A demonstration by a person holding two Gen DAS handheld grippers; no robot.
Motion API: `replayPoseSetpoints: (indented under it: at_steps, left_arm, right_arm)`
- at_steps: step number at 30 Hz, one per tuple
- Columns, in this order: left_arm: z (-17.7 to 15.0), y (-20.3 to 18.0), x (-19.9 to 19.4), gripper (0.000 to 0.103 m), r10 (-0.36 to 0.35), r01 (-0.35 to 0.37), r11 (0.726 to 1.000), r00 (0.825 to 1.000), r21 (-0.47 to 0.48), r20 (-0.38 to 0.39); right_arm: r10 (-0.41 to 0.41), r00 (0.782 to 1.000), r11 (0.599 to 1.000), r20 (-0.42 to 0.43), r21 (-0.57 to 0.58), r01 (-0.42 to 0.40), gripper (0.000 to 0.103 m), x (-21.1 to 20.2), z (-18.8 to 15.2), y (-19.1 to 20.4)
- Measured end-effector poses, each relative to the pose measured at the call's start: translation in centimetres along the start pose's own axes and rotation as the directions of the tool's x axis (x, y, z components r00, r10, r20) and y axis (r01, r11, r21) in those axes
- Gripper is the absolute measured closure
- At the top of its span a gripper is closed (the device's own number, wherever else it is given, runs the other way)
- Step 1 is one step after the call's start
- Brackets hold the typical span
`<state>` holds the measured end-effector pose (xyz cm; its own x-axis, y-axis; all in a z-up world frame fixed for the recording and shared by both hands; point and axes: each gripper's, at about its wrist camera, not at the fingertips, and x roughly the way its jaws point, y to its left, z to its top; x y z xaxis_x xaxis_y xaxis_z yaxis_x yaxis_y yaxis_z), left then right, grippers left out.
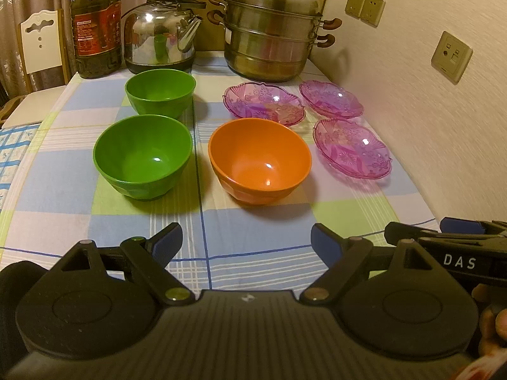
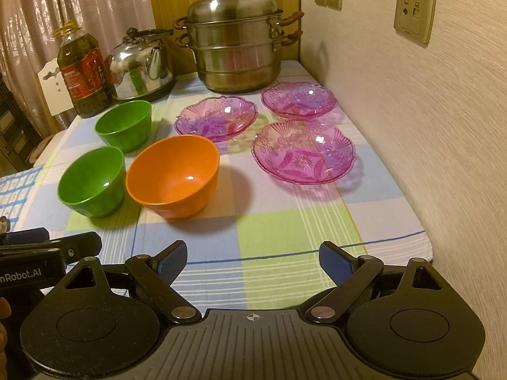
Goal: Organize plates and bowls
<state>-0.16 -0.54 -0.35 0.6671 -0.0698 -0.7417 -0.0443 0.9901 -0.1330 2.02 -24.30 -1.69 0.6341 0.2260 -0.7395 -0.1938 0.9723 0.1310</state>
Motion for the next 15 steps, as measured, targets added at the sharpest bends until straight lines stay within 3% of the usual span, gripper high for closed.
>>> replayPoseSetpoints:
  at_steps: [15]
  left_arm:
    - [-0.05,-0.17,0.03,0.017,-0.001,0.001,1.000,1.000,0.000,-0.002]
  right_arm:
    - [0.000,1.000,1.000,0.000,0.000,0.000,0.013,0.05,-0.03,-0.01]
